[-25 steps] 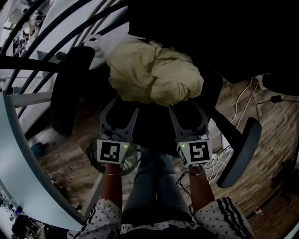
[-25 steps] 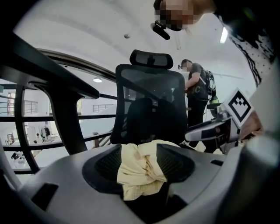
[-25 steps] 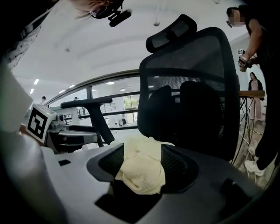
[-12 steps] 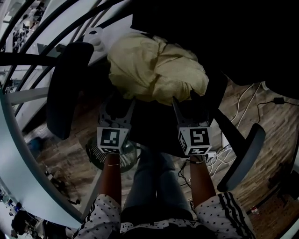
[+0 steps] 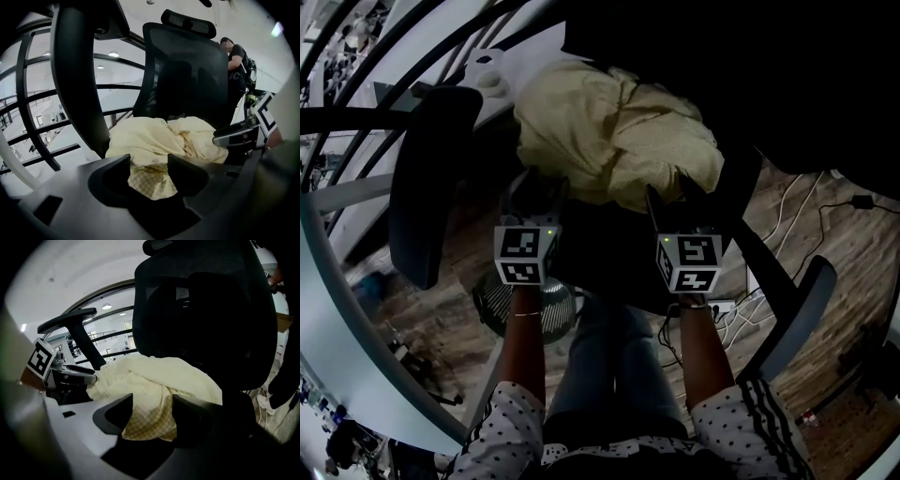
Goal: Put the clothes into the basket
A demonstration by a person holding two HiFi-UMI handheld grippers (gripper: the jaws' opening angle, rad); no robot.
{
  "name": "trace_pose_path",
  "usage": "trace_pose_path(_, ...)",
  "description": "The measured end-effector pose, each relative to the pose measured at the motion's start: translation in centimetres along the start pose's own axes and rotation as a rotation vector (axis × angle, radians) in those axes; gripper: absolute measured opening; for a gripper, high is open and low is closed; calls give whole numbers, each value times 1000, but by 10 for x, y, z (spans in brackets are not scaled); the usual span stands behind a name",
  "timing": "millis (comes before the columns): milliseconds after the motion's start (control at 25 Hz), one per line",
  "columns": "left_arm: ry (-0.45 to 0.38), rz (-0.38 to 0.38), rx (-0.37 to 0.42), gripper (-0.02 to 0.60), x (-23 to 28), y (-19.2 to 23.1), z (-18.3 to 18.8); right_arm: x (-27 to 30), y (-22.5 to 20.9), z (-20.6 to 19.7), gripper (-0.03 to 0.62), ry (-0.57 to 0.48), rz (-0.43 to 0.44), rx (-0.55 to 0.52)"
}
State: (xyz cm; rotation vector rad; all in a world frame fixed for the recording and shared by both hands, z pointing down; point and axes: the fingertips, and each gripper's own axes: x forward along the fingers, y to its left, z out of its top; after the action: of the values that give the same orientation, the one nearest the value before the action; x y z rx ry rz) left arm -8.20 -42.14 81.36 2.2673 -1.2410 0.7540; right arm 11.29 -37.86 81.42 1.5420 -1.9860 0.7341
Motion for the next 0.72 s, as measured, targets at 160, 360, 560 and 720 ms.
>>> trace_pose_path(160,21,-3,23,238,14,1,3,11,3,-6,245,28,35,53)
trace_pose_path(360,38,-20,21,237,32,1,5,22,4,-7,244,36,67,131)
trace_pose_path(560,61,-17,34,236,43,0,8,30,3,-6,244,54,66,153)
trace_pose_path(720,59,-31,18,224,51,-5,14,37,5,-7,241,80,64,159)
